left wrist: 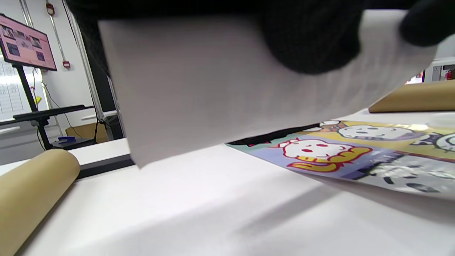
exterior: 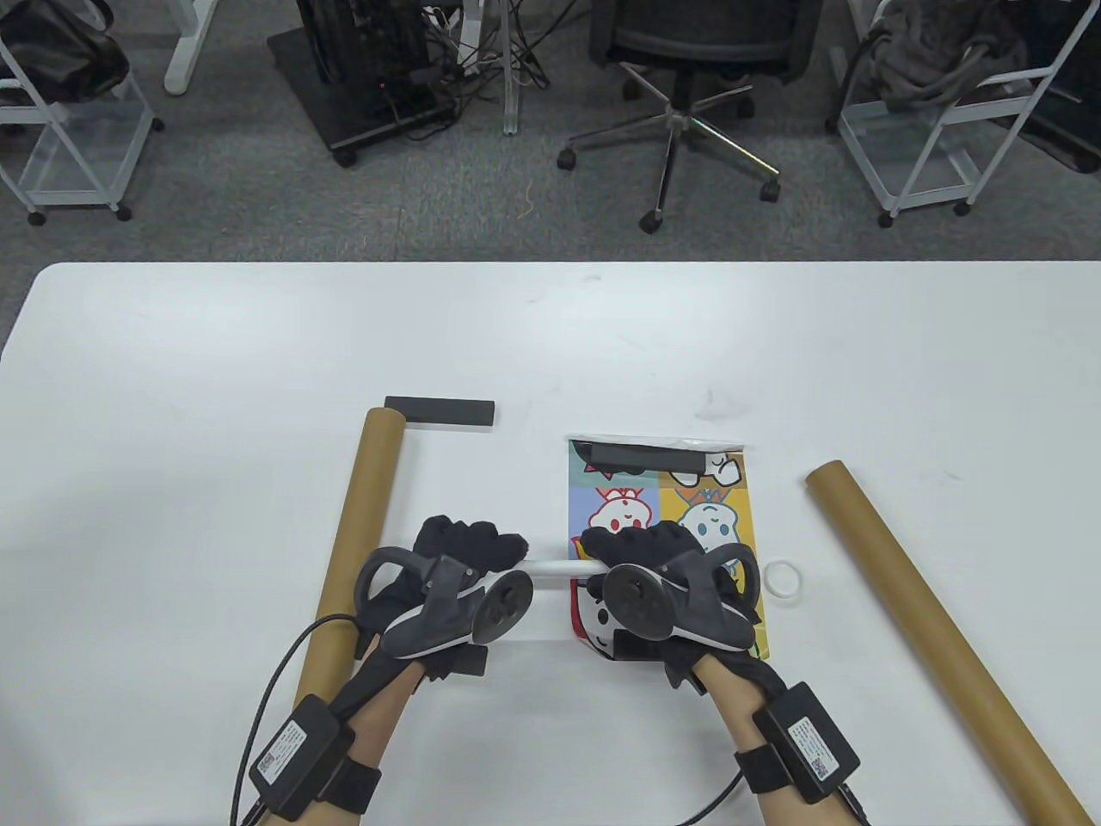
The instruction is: Roll up posters and store in mailing tubes
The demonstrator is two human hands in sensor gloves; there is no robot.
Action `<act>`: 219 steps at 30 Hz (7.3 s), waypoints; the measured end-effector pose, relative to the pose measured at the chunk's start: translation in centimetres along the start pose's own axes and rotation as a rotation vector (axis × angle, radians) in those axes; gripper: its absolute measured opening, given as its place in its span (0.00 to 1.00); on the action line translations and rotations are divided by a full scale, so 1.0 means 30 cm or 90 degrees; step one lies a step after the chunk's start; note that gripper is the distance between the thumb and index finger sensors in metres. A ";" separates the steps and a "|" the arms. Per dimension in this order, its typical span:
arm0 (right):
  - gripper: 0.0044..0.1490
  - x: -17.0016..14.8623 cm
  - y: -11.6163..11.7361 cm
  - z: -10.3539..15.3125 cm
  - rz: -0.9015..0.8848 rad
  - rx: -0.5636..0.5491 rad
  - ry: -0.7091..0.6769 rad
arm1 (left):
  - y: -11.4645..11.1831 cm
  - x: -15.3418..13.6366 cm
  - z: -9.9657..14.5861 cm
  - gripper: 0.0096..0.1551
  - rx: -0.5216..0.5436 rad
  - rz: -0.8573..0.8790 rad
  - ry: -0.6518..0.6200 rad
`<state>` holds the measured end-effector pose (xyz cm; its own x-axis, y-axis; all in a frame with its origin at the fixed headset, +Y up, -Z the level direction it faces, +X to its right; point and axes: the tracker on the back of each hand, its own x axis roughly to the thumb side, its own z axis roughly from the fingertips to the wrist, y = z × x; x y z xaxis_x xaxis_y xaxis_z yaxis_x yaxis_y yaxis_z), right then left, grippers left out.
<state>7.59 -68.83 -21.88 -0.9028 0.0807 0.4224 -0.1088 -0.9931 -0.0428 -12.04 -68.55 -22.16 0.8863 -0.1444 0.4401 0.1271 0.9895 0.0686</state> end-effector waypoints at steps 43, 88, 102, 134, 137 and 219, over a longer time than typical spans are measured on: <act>0.36 -0.005 0.025 -0.004 0.000 0.051 0.027 | -0.013 0.012 -0.001 0.36 -0.003 -0.018 0.015; 0.37 0.015 0.023 -0.005 -0.012 0.078 0.019 | 0.007 0.007 0.005 0.25 0.036 -0.025 0.018; 0.32 0.024 0.034 -0.005 0.059 0.043 0.042 | 0.011 0.036 0.004 0.27 0.003 -0.066 0.020; 0.33 -0.026 0.024 0.000 0.060 0.033 0.061 | 0.002 -0.104 0.006 0.47 -0.011 0.032 0.082; 0.32 -0.074 0.018 0.002 0.029 0.032 0.093 | 0.003 -0.184 0.018 0.51 -0.024 0.076 0.133; 0.31 -0.489 -0.031 0.108 -0.083 -0.096 0.363 | -0.045 -0.282 0.021 0.54 -0.124 -0.117 0.247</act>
<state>22.28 -69.37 -25.10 -0.9543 0.2751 -0.1168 -0.2539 -0.9524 -0.1690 -19.98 -68.68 -25.42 0.9377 -0.3409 0.0669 0.3453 0.9358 -0.0713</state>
